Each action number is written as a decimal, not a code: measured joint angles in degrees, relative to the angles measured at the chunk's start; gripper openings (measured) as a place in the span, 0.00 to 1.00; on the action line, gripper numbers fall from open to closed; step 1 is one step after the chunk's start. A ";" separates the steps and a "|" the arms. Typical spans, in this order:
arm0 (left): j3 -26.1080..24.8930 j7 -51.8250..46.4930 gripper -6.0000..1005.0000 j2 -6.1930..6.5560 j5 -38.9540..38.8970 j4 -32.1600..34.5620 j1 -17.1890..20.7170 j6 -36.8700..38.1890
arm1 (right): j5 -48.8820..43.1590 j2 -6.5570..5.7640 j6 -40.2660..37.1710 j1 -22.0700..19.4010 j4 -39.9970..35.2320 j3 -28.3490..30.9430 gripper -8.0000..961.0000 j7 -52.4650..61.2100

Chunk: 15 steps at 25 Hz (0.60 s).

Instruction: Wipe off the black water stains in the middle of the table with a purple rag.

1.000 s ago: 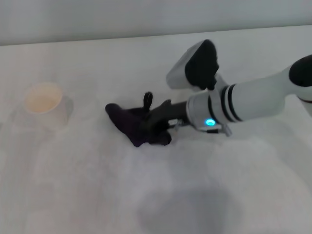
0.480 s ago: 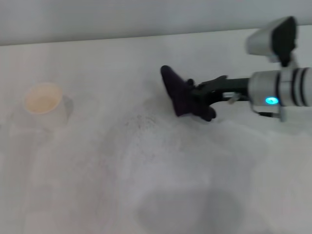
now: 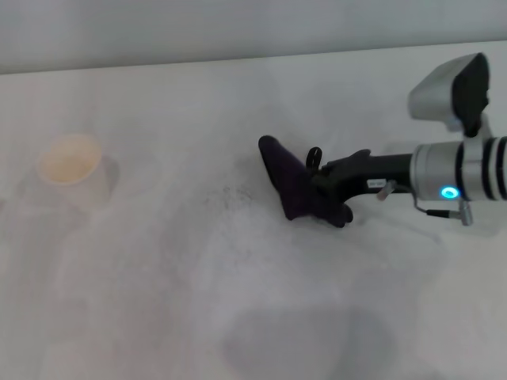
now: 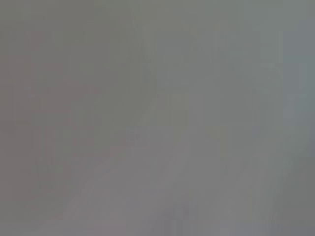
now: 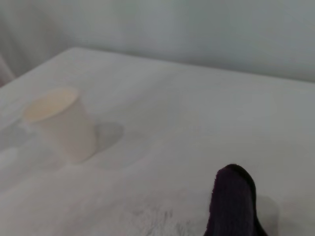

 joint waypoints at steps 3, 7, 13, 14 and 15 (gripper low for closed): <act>0.00 0.00 0.86 0.00 0.00 0.00 -0.01 0.00 | 0.05 0.20 -1.55 0.35 0.02 -2.26 0.10 -0.01; 0.00 0.00 0.86 0.00 0.00 0.00 0.13 0.00 | 0.48 0.32 -1.35 0.34 -0.65 -2.72 0.11 -0.28; 0.00 0.00 0.86 0.00 0.00 0.00 0.18 0.00 | 4.00 0.06 -0.82 -0.29 -0.94 -2.15 0.24 -2.65; 0.00 0.00 0.86 0.00 0.00 0.00 0.17 0.00 | 5.31 0.01 -0.47 -0.40 -0.94 -1.79 0.28 -3.28; 0.00 0.00 0.86 0.00 0.00 0.00 0.14 0.00 | 6.77 -0.03 0.05 -0.60 -0.96 -0.75 0.32 -4.31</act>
